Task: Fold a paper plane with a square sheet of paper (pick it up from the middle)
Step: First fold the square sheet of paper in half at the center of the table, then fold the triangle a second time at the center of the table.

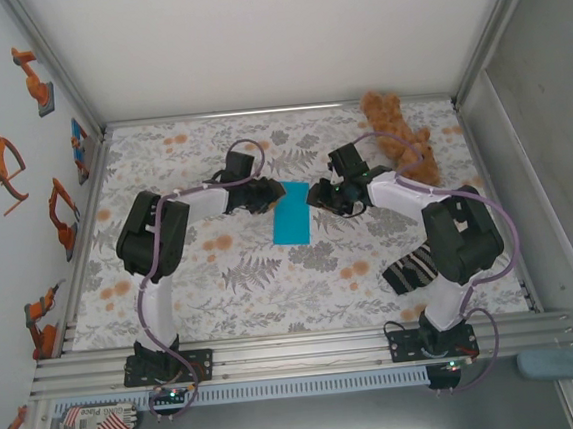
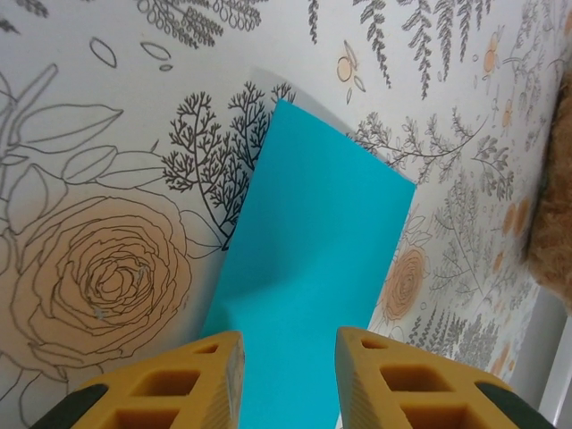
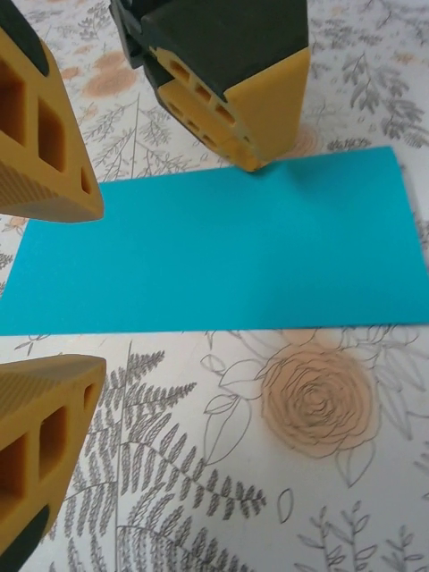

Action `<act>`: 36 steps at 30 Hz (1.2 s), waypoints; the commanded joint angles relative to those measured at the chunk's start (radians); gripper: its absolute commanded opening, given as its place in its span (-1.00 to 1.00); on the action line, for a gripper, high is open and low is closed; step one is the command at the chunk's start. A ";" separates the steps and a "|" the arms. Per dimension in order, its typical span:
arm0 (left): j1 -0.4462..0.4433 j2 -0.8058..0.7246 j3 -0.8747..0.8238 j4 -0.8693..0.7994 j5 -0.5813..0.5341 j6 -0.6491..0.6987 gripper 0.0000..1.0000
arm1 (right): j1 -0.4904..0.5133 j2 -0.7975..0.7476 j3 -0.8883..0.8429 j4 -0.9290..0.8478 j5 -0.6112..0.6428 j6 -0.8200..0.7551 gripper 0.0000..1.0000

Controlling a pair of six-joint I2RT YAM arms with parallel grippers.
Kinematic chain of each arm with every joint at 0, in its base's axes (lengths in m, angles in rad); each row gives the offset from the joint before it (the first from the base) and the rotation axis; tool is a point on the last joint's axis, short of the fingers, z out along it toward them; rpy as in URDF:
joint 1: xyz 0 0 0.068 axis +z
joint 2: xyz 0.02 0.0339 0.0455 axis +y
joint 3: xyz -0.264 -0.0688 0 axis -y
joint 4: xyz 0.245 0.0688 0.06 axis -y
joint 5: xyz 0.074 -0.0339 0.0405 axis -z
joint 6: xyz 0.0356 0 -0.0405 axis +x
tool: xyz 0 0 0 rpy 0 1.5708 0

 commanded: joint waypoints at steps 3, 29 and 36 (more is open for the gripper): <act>-0.008 0.016 0.005 -0.047 -0.007 0.016 -0.36 | -0.002 -0.002 -0.001 0.004 -0.007 -0.014 -0.16; -0.013 0.038 -0.049 -0.186 -0.128 -0.106 -0.36 | -0.005 0.037 -0.149 0.030 -0.294 0.027 -0.24; -0.013 0.042 -0.047 -0.187 -0.128 -0.107 -0.36 | -0.003 0.070 -0.140 0.040 -0.297 0.025 -0.29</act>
